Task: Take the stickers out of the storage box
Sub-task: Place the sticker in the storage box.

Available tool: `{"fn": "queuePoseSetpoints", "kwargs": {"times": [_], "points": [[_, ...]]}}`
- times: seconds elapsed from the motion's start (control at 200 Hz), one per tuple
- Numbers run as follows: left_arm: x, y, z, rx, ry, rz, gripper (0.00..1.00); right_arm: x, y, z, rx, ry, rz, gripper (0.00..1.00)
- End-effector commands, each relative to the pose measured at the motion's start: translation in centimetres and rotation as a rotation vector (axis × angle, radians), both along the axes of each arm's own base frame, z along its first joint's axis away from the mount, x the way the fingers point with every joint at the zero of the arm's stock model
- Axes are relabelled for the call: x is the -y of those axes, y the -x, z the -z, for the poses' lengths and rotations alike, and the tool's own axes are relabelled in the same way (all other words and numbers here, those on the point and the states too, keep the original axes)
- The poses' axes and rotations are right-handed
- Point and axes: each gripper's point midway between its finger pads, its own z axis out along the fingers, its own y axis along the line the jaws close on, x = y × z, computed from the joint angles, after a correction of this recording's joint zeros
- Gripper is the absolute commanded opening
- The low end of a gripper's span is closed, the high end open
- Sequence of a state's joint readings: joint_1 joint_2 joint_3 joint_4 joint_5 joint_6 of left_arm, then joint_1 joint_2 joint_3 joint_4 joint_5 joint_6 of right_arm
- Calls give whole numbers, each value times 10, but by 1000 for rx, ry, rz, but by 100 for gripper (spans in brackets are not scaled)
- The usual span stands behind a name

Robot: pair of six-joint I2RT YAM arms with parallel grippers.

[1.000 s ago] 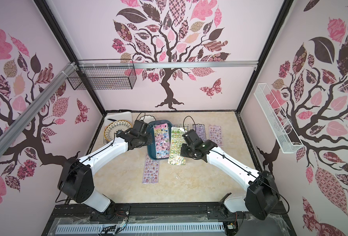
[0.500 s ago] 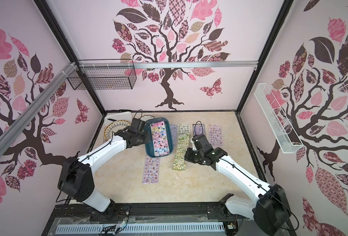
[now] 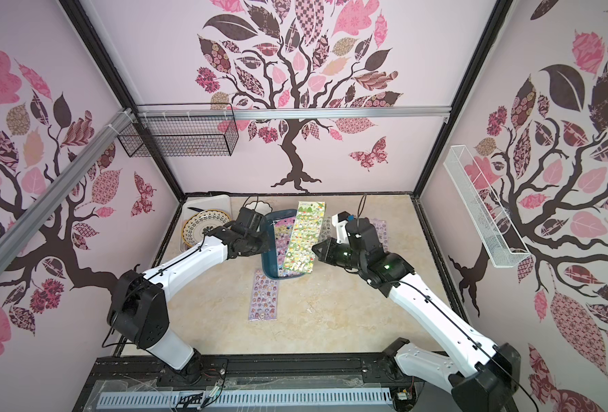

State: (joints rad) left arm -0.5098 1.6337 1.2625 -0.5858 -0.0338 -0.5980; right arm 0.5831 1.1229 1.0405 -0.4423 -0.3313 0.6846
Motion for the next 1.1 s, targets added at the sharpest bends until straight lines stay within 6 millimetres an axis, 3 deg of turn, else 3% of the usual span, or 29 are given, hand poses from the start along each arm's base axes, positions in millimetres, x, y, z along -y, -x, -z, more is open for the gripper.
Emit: {"fn": "queuePoseSetpoints", "kwargs": {"times": [0.0,0.105,0.23,0.305,0.4,0.51,0.705,0.93,1.091], "points": [[15,-3,-14,37,49,36,0,-32,-12,6,-20,-36,-58,0],[16,-3,-15,40,48,39,0,-51,-24,44,-93,44,-74,0],[15,-3,-17,46,48,37,0,-50,-38,87,-170,197,-51,0],[15,-3,-18,48,54,38,0,-48,-42,101,-174,305,-43,0],[17,-3,-17,45,57,40,0,-45,-45,114,-167,432,-34,11],[16,-2,-19,47,60,40,0,-44,-48,121,-158,488,-23,21],[16,-3,-19,50,58,38,0,-37,-52,119,-93,577,30,28],[15,-2,-20,52,54,38,0,-10,-54,117,-53,783,112,14],[12,-4,-20,53,51,30,0,9,-51,111,-17,896,160,14]]}}
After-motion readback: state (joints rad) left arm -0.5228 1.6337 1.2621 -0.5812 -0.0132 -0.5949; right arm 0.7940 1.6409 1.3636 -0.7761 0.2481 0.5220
